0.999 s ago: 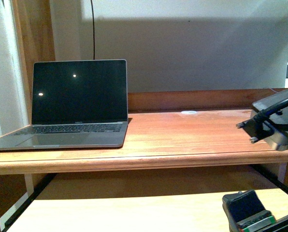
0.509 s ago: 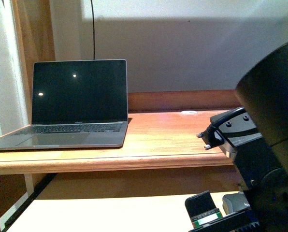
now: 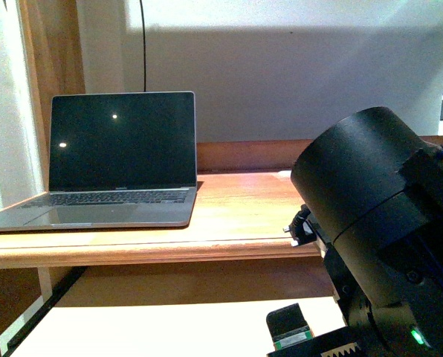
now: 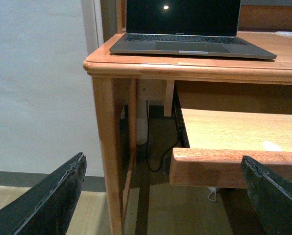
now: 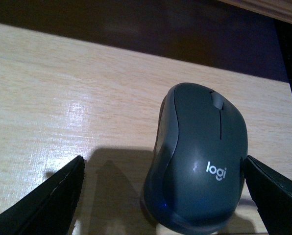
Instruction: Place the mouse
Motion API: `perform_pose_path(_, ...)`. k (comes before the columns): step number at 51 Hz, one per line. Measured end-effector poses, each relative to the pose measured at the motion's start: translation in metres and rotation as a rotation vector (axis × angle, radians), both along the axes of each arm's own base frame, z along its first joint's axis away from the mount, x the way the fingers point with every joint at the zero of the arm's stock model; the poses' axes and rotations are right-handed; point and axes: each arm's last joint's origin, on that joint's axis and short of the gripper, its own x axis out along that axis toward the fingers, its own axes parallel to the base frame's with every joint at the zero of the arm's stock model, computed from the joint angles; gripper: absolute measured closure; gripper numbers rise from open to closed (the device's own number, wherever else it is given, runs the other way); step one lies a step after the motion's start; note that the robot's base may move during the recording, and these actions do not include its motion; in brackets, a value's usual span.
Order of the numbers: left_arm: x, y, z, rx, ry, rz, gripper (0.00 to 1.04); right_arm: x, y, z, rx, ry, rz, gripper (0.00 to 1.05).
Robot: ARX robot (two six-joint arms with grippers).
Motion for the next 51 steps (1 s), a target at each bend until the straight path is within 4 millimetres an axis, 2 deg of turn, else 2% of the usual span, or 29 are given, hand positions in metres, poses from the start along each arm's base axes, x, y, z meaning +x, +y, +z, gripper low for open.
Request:
perform_pose_path(37,0.0,0.0,0.0,0.0,0.0,0.0,0.08,0.027,-0.01,-0.002,0.073,0.084,-0.089,0.08)
perform_pose_path(47,0.0,0.0,0.0,0.0,0.0,0.0,0.08,0.028,-0.013,-0.003,0.083,0.094,-0.095,0.3)
perform_pose_path(51,0.0,0.0,0.0,0.0,0.0,0.0,0.08,0.029,-0.014,-0.003,0.093,0.1,-0.098,0.44)
